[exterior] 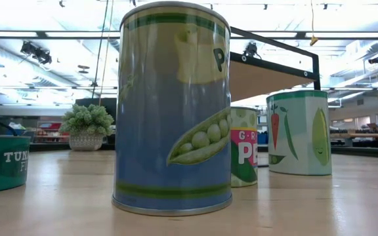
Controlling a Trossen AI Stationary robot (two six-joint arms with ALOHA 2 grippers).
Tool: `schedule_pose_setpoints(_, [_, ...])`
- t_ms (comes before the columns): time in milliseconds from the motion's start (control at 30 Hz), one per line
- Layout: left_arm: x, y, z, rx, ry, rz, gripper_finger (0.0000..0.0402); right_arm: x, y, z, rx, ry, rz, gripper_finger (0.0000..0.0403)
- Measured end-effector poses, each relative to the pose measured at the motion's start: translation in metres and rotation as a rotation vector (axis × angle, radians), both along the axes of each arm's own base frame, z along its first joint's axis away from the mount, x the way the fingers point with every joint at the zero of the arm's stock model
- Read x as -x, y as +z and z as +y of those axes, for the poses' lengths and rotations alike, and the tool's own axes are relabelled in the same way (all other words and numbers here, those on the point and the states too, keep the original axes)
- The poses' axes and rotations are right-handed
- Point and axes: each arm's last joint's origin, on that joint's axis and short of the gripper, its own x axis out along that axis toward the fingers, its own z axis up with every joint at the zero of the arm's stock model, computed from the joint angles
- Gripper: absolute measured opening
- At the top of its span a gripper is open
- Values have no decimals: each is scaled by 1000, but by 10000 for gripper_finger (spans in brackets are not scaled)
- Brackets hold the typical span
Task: Pick and place cans onto a shelf
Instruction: Put the green-purple can on the shelf
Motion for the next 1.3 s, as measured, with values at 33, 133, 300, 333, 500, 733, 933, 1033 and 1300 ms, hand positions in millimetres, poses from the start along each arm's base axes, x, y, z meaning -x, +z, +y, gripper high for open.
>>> schedule_pose_setpoints(33, [-2, -4, -6, 14, -3, 6, 344, 1, -6, 8, -9, 10, 11, 365])
schedule_pose_setpoints(133, [-8, -19, -22, 18, -5, 51, 363, 4, -25, 32, -38, 31, 21, 365])
schedule_pose_setpoints(300, [-12, -53, -48, -92, -51, 119, 370, 11, -52, 63, -78, 46, 0, 365])
schedule_pose_setpoints(333, [-14, -61, -53, -121, -54, 128, 370, 12, -56, 68, -83, 43, -11, 365])
schedule_pose_setpoints(500, [-27, -96, -63, -209, -83, 169, 370, 18, -74, 86, -83, 69, -35, 365])
schedule_pose_setpoints(733, [-53, -131, -61, -256, -104, 161, 370, 19, -119, 94, -115, 83, -74, 356])
schedule_pose_setpoints(933, [-64, -135, -58, -261, -72, 99, 370, 23, -149, 89, -90, 27, -63, 348])
schedule_pose_setpoints(1033, [-67, -136, -63, -283, -103, 45, 370, 24, -153, 88, -112, 8, -48, 348])
schedule_pose_setpoints(1300, [-73, -138, -70, -244, -158, -23, 370, 25, -151, 94, -122, 70, -72, 347])
